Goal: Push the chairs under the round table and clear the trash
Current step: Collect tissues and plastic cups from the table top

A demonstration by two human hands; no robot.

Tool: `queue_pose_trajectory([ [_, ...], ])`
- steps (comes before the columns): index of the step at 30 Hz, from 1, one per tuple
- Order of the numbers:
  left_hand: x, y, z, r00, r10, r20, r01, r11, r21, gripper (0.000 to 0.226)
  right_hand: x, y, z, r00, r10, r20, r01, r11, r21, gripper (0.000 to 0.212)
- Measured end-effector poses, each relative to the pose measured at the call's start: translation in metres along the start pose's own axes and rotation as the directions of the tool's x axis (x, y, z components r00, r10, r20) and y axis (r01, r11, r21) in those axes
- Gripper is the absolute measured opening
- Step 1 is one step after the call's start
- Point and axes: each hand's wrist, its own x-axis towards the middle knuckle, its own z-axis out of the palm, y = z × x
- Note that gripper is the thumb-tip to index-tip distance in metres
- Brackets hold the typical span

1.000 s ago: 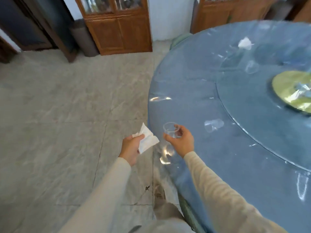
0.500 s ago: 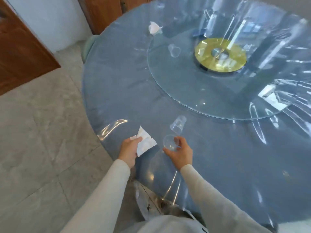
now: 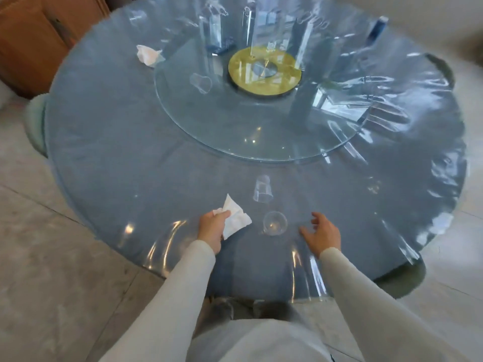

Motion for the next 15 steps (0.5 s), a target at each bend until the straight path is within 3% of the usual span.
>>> queue_pose_trajectory([
  [3,0.0,0.004,0.006,1.0,0.017,-0.026,-0.018,1.0,-0.012,0.062,0.014,-0.038,-0.009,0.999,0.037,0.027,-0.038,0.999,0.034,0.055],
  [7,-0.025,0.018,0.011,0.998,-0.024,-0.064,0.023,1.0,-0.012,0.025,0.025,-0.107,-0.007,0.957,0.116,0.265,-0.088,0.989,-0.116,0.082],
  [9,-0.026,0.017,0.009,0.996,-0.019,-0.082,0.018,1.0,-0.016,0.018,0.031,-0.132,0.004,0.93,0.14,0.341,-0.075,0.978,-0.196,0.086],
  [13,-0.025,0.013,-0.002,0.991,-0.006,-0.135,0.004,1.0,-0.019,0.015,0.036,-0.154,0.03,0.921,0.178,0.347,-0.104,0.97,-0.221,0.077],
  [15,-0.023,0.009,-0.009,0.986,-0.03,-0.162,0.021,0.998,-0.058,0.032,0.041,-0.156,0.038,0.935,0.159,0.317,-0.09,0.971,-0.222,0.069],
])
